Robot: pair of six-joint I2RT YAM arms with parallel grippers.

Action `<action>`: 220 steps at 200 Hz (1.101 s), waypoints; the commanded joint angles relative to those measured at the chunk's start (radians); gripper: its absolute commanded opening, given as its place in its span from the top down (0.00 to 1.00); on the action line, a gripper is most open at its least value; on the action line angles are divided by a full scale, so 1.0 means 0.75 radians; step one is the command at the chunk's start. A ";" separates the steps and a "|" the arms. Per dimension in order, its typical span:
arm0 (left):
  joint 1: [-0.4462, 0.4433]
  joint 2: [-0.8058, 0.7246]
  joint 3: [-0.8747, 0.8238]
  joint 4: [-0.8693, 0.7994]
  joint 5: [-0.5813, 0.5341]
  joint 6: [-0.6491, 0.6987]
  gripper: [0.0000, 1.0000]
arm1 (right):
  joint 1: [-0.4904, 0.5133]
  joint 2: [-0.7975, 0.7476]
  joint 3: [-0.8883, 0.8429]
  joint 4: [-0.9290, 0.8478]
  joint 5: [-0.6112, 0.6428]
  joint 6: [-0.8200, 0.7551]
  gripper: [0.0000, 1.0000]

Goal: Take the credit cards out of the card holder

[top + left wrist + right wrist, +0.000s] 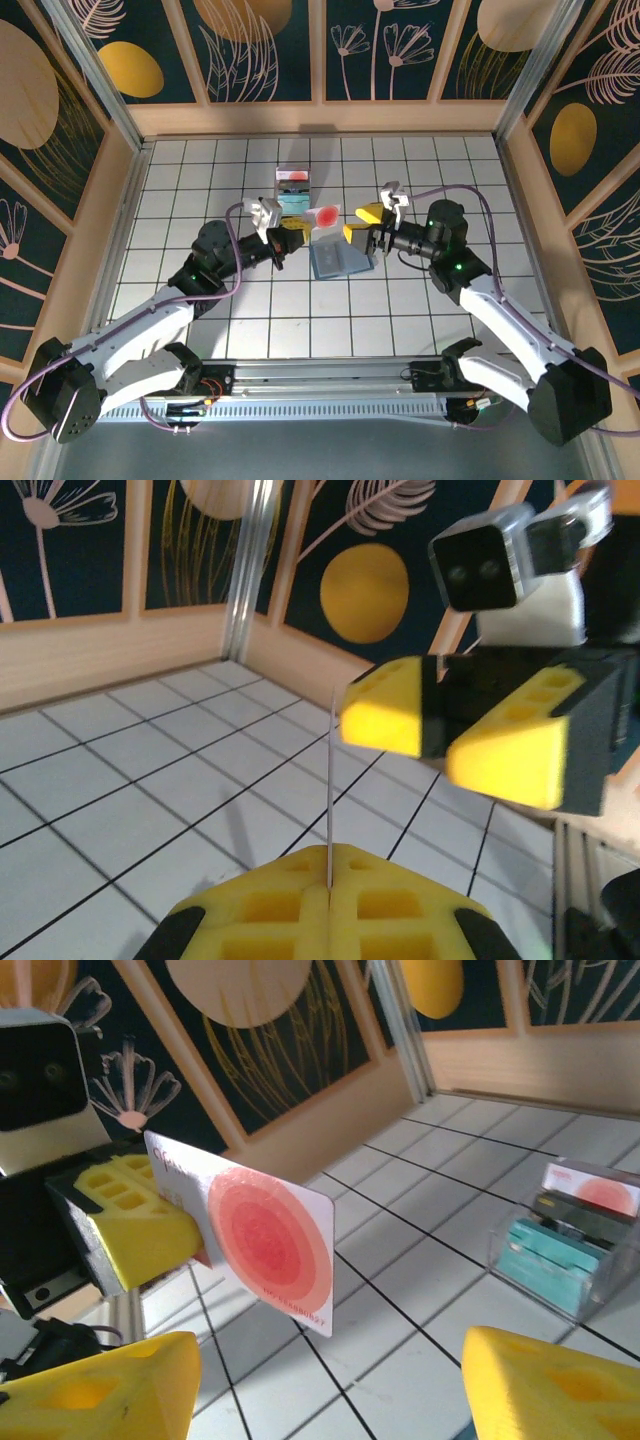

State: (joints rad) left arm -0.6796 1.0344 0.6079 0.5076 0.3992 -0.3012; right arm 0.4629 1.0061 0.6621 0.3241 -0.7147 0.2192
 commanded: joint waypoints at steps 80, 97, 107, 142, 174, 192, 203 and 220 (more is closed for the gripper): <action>-0.001 0.034 -0.055 0.338 0.157 -0.188 1.00 | -0.024 0.230 0.060 0.473 -0.484 0.202 0.57; -0.001 0.053 -0.052 0.363 0.181 -0.198 1.00 | -0.020 0.248 0.050 0.538 -0.505 0.246 0.62; 0.000 0.060 -0.054 0.373 0.188 -0.201 1.00 | -0.018 0.252 0.044 0.578 -0.519 0.271 0.64; 0.000 0.077 -0.056 0.392 0.191 -0.212 1.00 | -0.011 0.260 0.053 0.633 -0.566 0.318 0.81; -0.001 0.087 -0.052 0.411 0.194 -0.225 1.00 | -0.007 0.258 0.054 0.625 -0.563 0.313 1.00; 0.000 0.093 -0.038 0.394 0.202 -0.233 1.00 | -0.005 0.248 0.051 0.599 -0.547 0.294 1.00; 0.000 0.094 -0.009 0.324 0.204 -0.215 0.93 | -0.004 0.238 0.052 0.557 -0.529 0.266 1.00; 0.001 0.070 0.055 0.148 0.192 -0.133 0.62 | -0.002 0.210 0.064 0.427 -0.486 0.182 1.00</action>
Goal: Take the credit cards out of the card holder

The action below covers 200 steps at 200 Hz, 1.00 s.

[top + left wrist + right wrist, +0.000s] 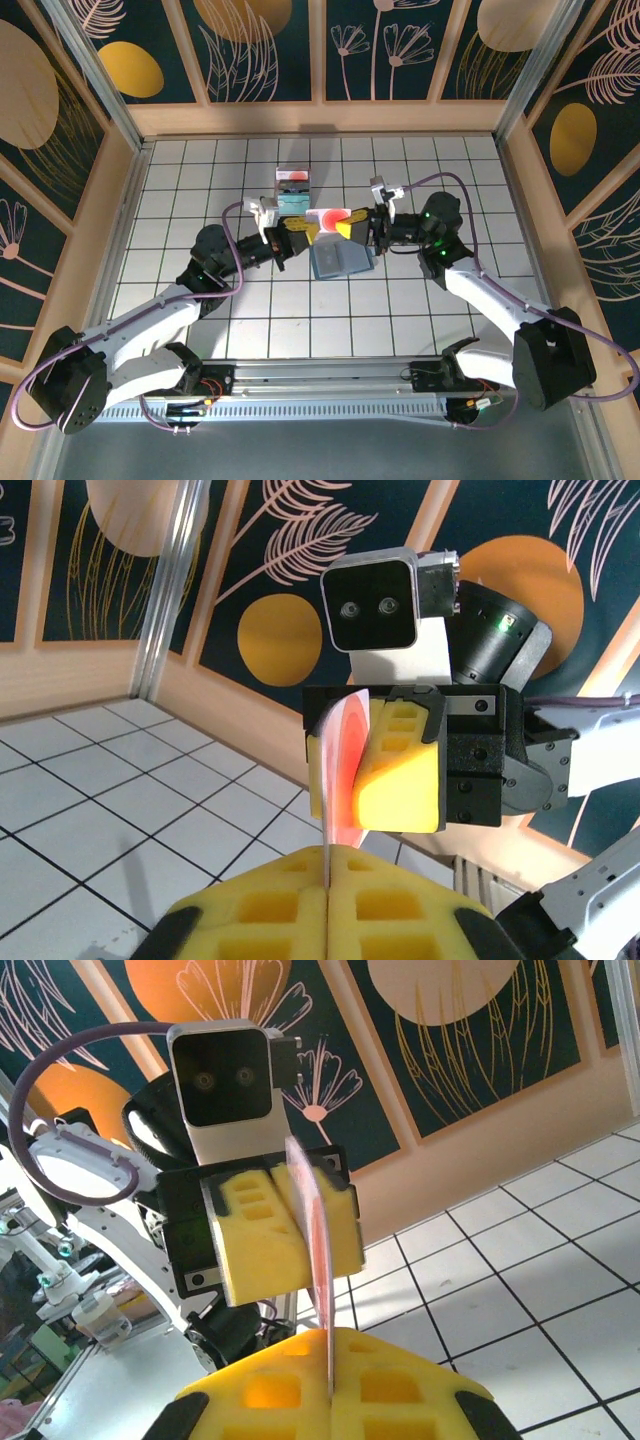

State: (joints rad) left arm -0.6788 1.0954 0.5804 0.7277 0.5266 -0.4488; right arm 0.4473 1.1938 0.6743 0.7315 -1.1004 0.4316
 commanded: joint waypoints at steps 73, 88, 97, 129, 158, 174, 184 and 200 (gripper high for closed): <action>-0.001 -0.005 0.493 -0.864 -0.063 0.510 0.28 | 0.048 -0.111 0.148 -0.690 0.163 -0.420 1.00; -0.001 0.070 0.619 -1.018 -0.027 0.564 0.31 | 0.054 -0.110 0.171 -0.765 0.162 -0.453 1.00; -0.001 0.118 0.686 -1.101 -0.006 0.583 0.32 | 0.059 -0.111 0.184 -0.809 0.162 -0.473 1.00; -0.001 0.247 0.866 -1.335 0.045 0.637 0.33 | 0.066 -0.118 0.212 -0.891 0.164 -0.515 1.00; -0.001 0.283 0.939 -1.480 0.041 0.718 0.32 | 0.068 -0.119 0.224 -0.924 0.168 -0.535 1.00; 0.000 0.284 0.944 -1.519 0.015 0.759 0.32 | 0.067 -0.116 0.224 -0.928 0.158 -0.543 1.00; 0.000 0.284 0.941 -1.540 0.010 0.783 0.32 | 0.066 -0.116 0.224 -0.932 0.156 -0.545 1.00; -0.001 0.282 0.929 -1.558 0.009 0.823 0.32 | 0.067 -0.115 0.226 -0.936 0.150 -0.550 1.00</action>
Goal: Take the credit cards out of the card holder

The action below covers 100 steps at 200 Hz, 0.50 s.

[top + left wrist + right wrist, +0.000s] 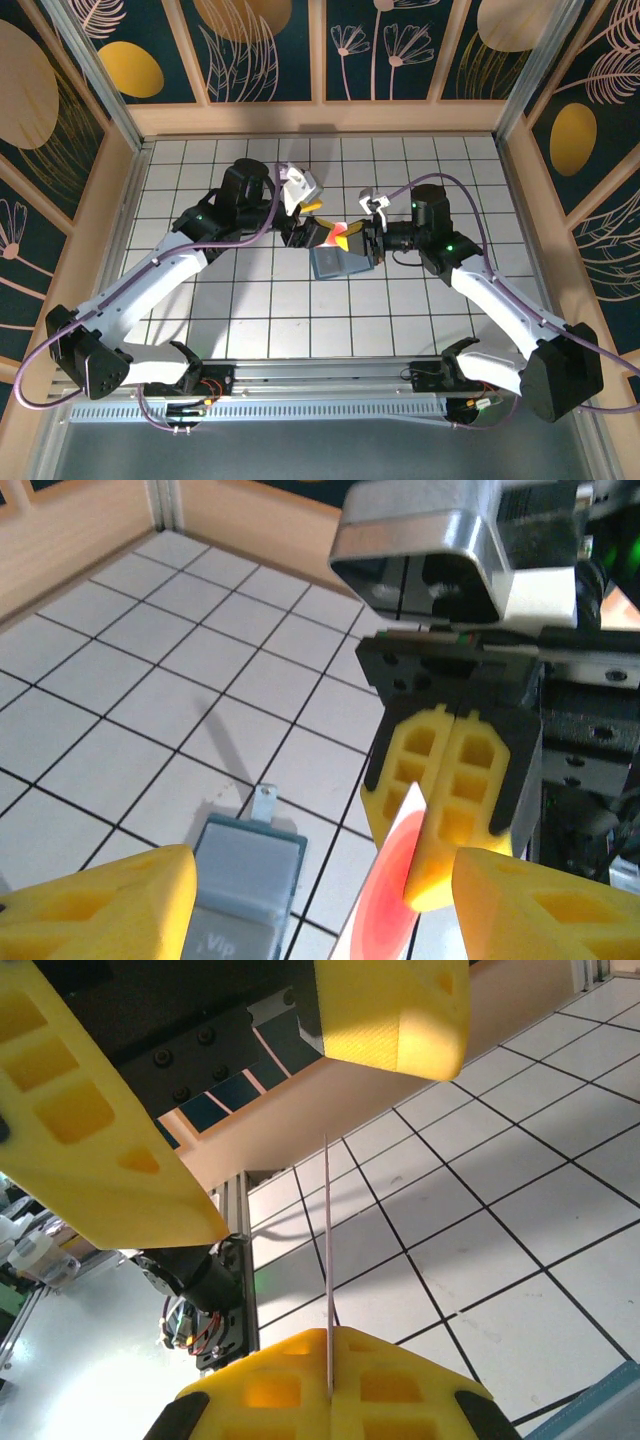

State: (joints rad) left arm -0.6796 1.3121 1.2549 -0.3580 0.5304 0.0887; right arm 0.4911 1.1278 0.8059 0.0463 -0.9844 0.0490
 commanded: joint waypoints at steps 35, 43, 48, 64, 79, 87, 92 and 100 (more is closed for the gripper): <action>0.015 0.006 0.014 -0.132 0.053 0.157 0.34 | 0.009 -0.032 0.050 -0.023 -0.026 -0.043 1.00; 0.022 0.017 0.019 -0.150 0.066 0.169 0.35 | 0.009 -0.036 0.049 -0.025 -0.029 -0.044 1.00; 0.026 0.025 0.022 -0.159 0.073 0.174 0.36 | 0.010 -0.038 0.048 -0.027 -0.031 -0.044 1.00; 0.040 0.045 0.028 -0.179 0.115 0.197 0.40 | 0.010 -0.043 0.045 -0.024 -0.041 -0.047 1.00; 0.041 0.060 0.033 -0.197 0.154 0.225 0.47 | 0.009 -0.047 0.043 -0.024 -0.043 -0.049 1.00; 0.042 0.065 0.029 -0.201 0.166 0.237 0.53 | 0.010 -0.049 0.043 -0.023 -0.042 -0.049 1.00; 0.042 0.068 0.027 -0.201 0.170 0.242 0.57 | 0.009 -0.049 0.044 -0.023 -0.045 -0.051 1.00; 0.045 0.069 0.022 -0.199 0.176 0.248 0.64 | 0.009 -0.050 0.043 -0.027 -0.046 -0.051 1.00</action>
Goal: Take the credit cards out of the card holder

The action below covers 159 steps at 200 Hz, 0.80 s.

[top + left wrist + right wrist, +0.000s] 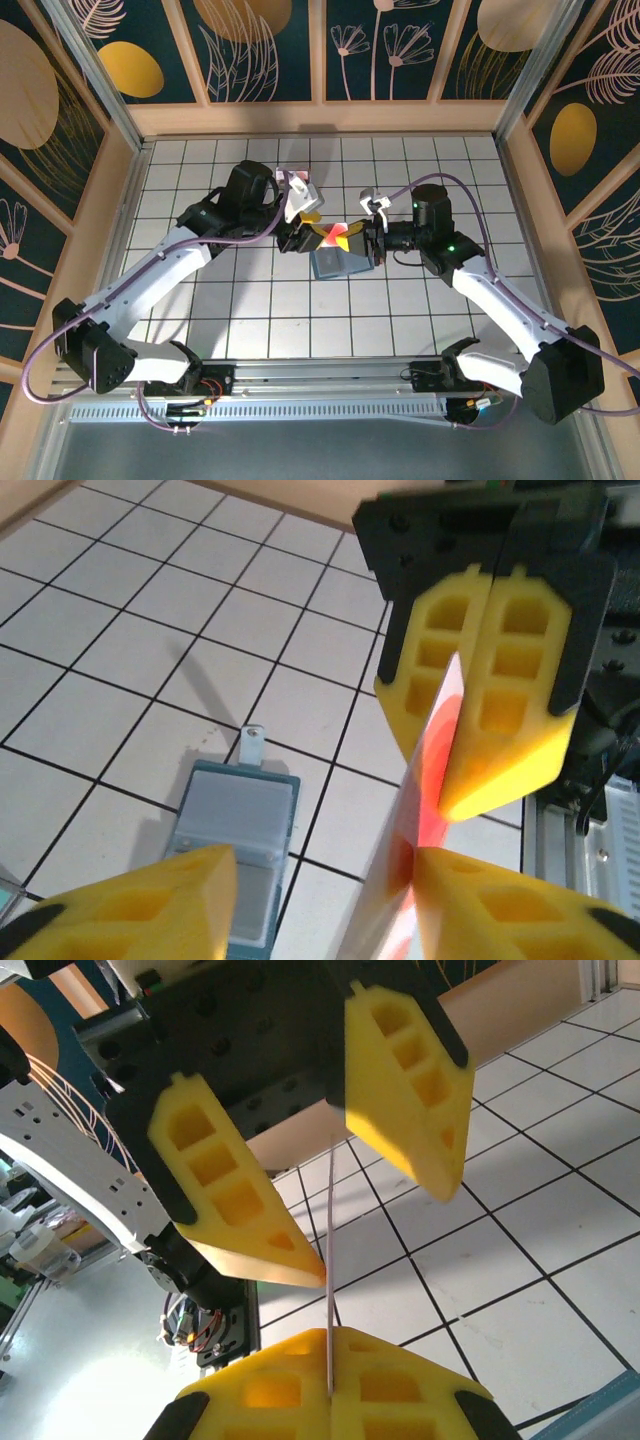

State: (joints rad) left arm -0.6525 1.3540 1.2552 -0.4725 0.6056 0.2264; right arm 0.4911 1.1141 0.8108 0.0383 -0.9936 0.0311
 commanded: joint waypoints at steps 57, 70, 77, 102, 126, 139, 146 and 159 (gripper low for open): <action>0.008 -0.007 -0.006 0.008 0.110 0.073 0.85 | 0.008 -0.018 0.027 -0.010 -0.030 -0.033 1.00; 0.009 -0.012 -0.009 0.011 0.124 0.079 0.99 | 0.008 -0.016 0.027 -0.007 -0.027 -0.031 1.00; 0.009 -0.017 -0.013 0.014 0.126 0.087 1.00 | 0.008 -0.016 0.028 -0.012 -0.015 -0.030 1.00; 0.009 -0.040 -0.041 0.072 0.056 0.053 1.00 | 0.008 -0.032 0.032 -0.035 0.089 -0.031 0.69; 0.008 -0.097 -0.100 0.208 -0.125 -0.026 1.00 | 0.010 -0.080 0.014 -0.043 0.271 -0.019 0.55; 0.009 -0.129 -0.130 0.281 -0.267 -0.047 1.00 | 0.010 -0.117 -0.004 -0.043 0.415 -0.004 0.50; 0.009 -0.137 -0.135 0.304 -0.342 -0.045 1.00 | 0.008 -0.135 -0.012 -0.045 0.503 0.012 0.48; 0.010 -0.135 -0.139 0.323 -0.422 -0.001 1.00 | 0.008 -0.167 -0.021 -0.052 0.639 0.037 0.44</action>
State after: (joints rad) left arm -0.6525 1.2793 1.1645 -0.3435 0.4782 0.2230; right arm 0.4919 1.0477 0.8082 -0.0025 -0.7490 0.0277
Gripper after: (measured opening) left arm 0.057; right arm 0.533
